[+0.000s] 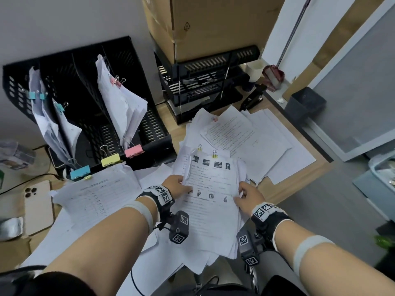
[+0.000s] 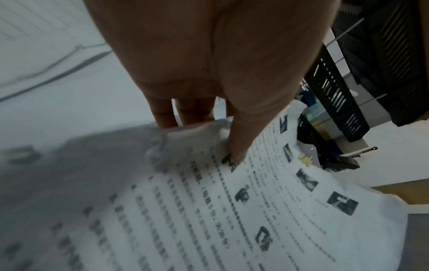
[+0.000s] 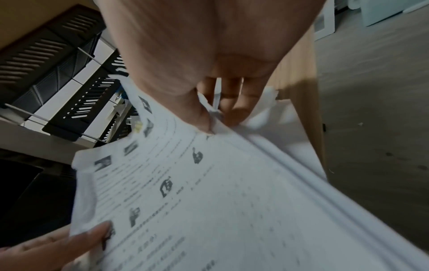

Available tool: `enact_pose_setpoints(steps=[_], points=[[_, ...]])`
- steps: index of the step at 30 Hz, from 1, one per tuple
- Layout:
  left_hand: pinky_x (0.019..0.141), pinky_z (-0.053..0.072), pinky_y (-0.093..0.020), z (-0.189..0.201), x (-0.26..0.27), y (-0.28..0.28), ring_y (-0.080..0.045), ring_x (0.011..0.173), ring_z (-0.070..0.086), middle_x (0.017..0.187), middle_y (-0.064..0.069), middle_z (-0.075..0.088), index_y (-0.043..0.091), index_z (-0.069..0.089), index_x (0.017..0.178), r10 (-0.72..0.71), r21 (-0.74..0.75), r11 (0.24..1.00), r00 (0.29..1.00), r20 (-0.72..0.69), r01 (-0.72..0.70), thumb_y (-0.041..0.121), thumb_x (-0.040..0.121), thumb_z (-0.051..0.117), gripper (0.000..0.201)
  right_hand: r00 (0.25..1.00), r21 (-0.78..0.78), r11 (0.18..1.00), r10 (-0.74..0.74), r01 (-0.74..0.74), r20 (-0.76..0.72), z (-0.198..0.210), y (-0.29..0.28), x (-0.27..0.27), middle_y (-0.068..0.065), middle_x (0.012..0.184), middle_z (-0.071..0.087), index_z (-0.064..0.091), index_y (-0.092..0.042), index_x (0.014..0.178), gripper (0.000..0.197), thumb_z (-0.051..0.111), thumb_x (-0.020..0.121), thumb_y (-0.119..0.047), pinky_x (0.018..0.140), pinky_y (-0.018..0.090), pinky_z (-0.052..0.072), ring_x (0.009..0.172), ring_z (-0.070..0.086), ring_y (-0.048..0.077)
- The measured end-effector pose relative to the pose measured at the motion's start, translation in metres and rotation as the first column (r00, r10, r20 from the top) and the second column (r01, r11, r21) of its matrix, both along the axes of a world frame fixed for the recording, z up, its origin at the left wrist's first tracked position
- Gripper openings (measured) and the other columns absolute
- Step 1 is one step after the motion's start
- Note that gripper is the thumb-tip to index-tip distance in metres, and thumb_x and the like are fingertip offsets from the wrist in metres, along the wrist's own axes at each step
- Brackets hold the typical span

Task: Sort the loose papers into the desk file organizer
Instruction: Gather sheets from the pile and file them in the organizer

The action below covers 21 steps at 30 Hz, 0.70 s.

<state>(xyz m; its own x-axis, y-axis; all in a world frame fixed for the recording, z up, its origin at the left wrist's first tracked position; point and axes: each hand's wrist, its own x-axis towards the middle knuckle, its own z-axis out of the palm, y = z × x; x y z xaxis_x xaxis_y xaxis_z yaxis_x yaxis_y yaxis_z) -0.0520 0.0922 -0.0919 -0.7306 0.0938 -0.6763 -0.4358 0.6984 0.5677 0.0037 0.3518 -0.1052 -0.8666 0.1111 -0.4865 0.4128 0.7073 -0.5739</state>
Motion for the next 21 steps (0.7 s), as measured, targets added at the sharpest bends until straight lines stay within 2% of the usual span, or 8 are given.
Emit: enact_pose_setpoints(steps=[2,5,7,9,12,15,18,21], points=[[0.097,0.054,-0.039,0.007,0.008,-0.012,-0.027,0.113,0.065,0.121,-0.006,0.07,0.015,0.07,0.119,0.038,0.06,0.997,0.999,0.012,-0.039,0.019,0.09,0.07,0.03,0.996,-0.029,0.997,-0.076,0.075,-0.035,0.011,-0.009,-0.006,-0.001,0.076,0.057,0.047,-0.02,0.089,0.022,0.064,0.078,-0.009,0.06,0.026,0.042,0.069,0.054,0.02],[0.092,0.058,-0.046,0.022,0.02,-0.036,-0.03,0.111,0.067,0.121,-0.007,0.071,0.017,0.068,0.118,0.135,0.164,0.976,0.99,0.051,-0.141,0.013,0.09,0.069,0.028,0.981,-0.101,0.979,-0.184,0.177,-0.066,0.033,-0.029,-0.016,-0.001,0.082,0.058,0.034,-0.021,0.108,0.045,0.067,0.079,-0.009,0.067,0.029,0.044,0.074,0.058,0.022],[0.096,0.056,-0.05,0.033,0.029,-0.057,-0.03,0.111,0.068,0.122,-0.008,0.072,0.016,0.068,0.118,0.184,0.206,0.959,0.981,0.064,-0.194,0.009,0.09,0.069,0.028,0.99,-0.176,0.976,-0.137,0.127,-0.046,0.049,-0.046,-0.025,0.0,0.089,0.065,0.03,-0.025,0.117,0.056,0.07,0.081,-0.013,0.073,0.028,0.044,0.082,0.062,0.022],[0.1,0.054,-0.049,0.045,0.039,-0.079,-0.029,0.114,0.067,0.124,-0.007,0.071,0.016,0.065,0.123,0.21,0.226,0.948,0.975,0.076,-0.222,0.005,0.091,0.067,0.033,0.999,-0.266,0.964,-0.027,0.019,-0.026,0.06,-0.067,-0.033,0.006,0.104,0.07,0.045,-0.018,0.124,0.05,0.07,0.082,-0.012,0.083,0.03,0.049,0.091,0.064,0.023],[0.097,0.056,-0.048,0.054,0.06,-0.114,-0.029,0.109,0.069,0.116,-0.008,0.073,0.016,0.067,0.116,0.312,0.263,0.904,0.941,0.133,-0.338,-0.004,0.091,0.062,0.032,0.987,-0.222,0.962,0.155,-0.158,-0.03,0.072,-0.107,-0.037,0.01,0.108,0.071,0.067,-0.006,0.11,0.025,0.067,0.086,-0.011,0.08,0.025,0.047,0.088,0.061,0.019],[0.093,0.057,-0.048,0.06,0.084,-0.145,-0.029,0.104,0.071,0.11,-0.007,0.076,0.015,0.069,0.11,0.387,0.234,0.877,0.906,0.17,-0.419,-0.006,0.09,0.064,0.029,0.961,-0.179,0.945,0.275,-0.276,-0.028,0.076,-0.143,-0.035,0.007,0.105,0.07,0.069,-0.008,0.108,0.022,0.065,0.088,-0.016,0.075,0.022,0.041,0.087,0.058,0.016],[0.095,0.057,-0.049,0.065,0.106,-0.172,-0.03,0.106,0.071,0.115,-0.008,0.075,0.017,0.07,0.11,0.451,0.221,0.85,0.877,0.167,-0.479,0.005,0.089,0.069,0.024,0.928,-0.175,0.913,0.373,-0.37,-0.014,0.08,-0.172,-0.034,0.007,0.107,0.071,0.07,-0.01,0.109,0.024,0.066,0.088,-0.019,0.077,0.025,0.045,0.09,0.062,0.019],[0.096,0.057,-0.047,0.071,0.121,-0.19,-0.028,0.106,0.072,0.117,-0.007,0.075,0.017,0.07,0.117,0.475,0.214,0.842,0.869,0.139,-0.495,0.02,0.093,0.068,0.024,0.905,-0.138,0.897,0.425,-0.42,0.008,0.086,-0.194,-0.033,0.006,0.097,0.073,0.071,-0.018,0.098,0.014,0.065,0.086,-0.022,0.075,0.03,0.053,0.086,0.065,0.022]])
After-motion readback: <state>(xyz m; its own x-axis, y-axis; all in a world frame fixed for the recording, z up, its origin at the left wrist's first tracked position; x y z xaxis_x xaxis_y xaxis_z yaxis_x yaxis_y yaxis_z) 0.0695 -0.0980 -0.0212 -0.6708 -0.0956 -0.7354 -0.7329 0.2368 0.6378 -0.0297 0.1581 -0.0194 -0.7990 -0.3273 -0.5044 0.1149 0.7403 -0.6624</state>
